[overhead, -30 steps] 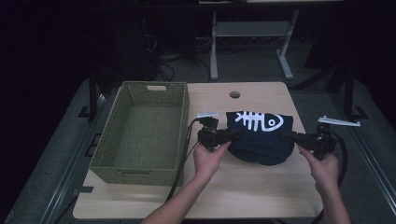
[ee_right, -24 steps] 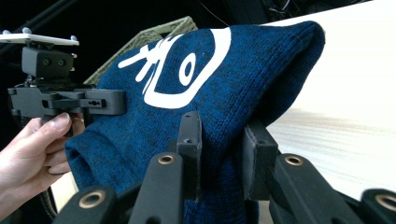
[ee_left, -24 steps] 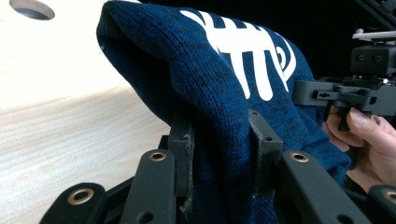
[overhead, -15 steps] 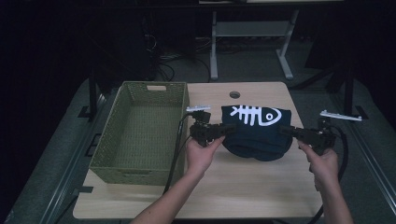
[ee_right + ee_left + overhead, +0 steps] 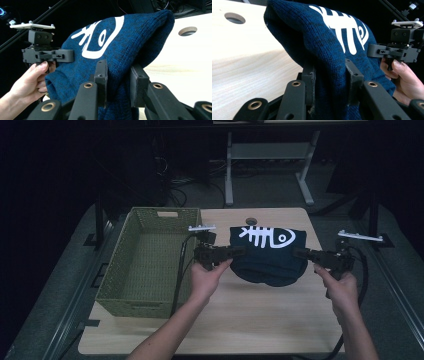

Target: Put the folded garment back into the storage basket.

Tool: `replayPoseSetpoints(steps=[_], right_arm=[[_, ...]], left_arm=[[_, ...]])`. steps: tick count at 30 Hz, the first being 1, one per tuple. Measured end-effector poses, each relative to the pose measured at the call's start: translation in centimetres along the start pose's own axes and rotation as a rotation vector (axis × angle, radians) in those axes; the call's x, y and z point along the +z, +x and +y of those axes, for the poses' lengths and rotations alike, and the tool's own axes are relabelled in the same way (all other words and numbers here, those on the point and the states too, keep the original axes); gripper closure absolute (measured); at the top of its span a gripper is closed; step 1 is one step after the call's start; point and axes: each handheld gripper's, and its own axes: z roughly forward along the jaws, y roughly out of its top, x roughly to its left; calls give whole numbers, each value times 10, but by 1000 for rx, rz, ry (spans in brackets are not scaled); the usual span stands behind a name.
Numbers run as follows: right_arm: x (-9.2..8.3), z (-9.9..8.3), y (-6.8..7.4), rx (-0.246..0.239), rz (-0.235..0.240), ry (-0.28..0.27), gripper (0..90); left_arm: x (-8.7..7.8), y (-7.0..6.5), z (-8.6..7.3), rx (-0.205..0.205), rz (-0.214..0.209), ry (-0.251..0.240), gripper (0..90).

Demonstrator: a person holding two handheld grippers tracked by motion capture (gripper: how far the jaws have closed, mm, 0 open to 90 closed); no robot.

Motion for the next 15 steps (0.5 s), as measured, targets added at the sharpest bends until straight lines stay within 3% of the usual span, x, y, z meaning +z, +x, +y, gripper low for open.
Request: replayPoseSetpoints(steps=[15], right_arm=[[26,16,24,-38,3,30,715]], left_arm=[[-32,11,12,-14,20,-21,664]])
